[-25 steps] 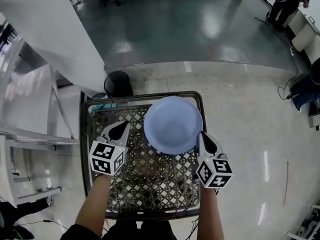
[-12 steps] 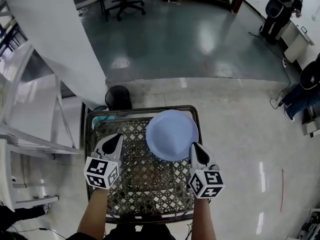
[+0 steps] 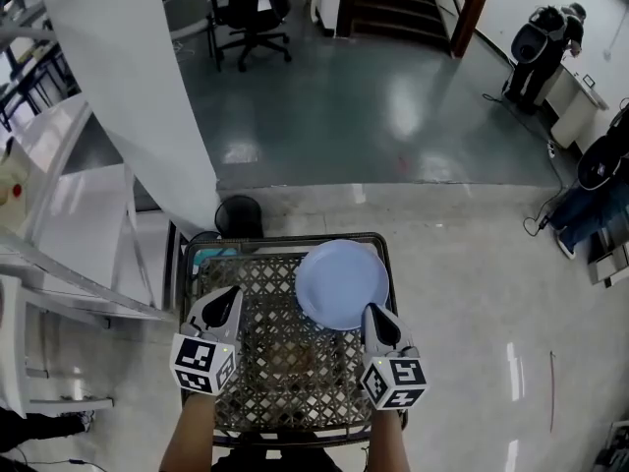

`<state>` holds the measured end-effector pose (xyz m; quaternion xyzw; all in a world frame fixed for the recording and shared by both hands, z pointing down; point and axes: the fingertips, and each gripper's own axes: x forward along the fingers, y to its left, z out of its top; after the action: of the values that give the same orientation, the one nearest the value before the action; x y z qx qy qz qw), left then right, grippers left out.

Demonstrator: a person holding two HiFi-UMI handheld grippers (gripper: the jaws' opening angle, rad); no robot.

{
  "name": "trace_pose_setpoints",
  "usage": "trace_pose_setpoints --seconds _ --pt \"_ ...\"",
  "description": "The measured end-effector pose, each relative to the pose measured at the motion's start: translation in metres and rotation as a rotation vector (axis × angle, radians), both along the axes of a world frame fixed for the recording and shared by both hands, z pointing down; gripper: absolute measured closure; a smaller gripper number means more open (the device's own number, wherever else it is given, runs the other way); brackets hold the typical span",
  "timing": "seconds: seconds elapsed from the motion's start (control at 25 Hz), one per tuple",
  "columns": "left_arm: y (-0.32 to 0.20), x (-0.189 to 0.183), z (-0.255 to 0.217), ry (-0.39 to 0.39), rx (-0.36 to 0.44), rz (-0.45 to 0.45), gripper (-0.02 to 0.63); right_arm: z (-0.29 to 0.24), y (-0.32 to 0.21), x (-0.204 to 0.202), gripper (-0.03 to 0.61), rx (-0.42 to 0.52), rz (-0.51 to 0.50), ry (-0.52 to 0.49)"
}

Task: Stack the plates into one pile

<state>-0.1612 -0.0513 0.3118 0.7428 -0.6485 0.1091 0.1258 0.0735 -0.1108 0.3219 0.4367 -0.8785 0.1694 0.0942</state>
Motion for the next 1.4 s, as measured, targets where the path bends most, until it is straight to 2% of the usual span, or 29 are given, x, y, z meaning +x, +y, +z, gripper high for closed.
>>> trace_pose_setpoints --seconds 0.48,0.72,0.96,1.4 --pt "0.058 -0.010 -0.047 0.007 0.087 -0.029 0.615 -0.050 0.050 -0.019 0.568 0.081 -0.027 -0.042" --pt "0.093 -0.002 -0.073 0.002 0.118 -0.039 0.615 -0.076 0.084 -0.016 0.568 0.105 -0.041 -0.079" --pt "0.108 -0.012 -0.090 -0.008 0.153 -0.036 0.614 -0.093 0.101 -0.030 0.568 0.146 -0.059 -0.085" --pt "0.118 -0.011 -0.103 -0.018 0.183 -0.016 0.614 -0.105 0.118 -0.030 0.568 0.176 -0.060 -0.082"
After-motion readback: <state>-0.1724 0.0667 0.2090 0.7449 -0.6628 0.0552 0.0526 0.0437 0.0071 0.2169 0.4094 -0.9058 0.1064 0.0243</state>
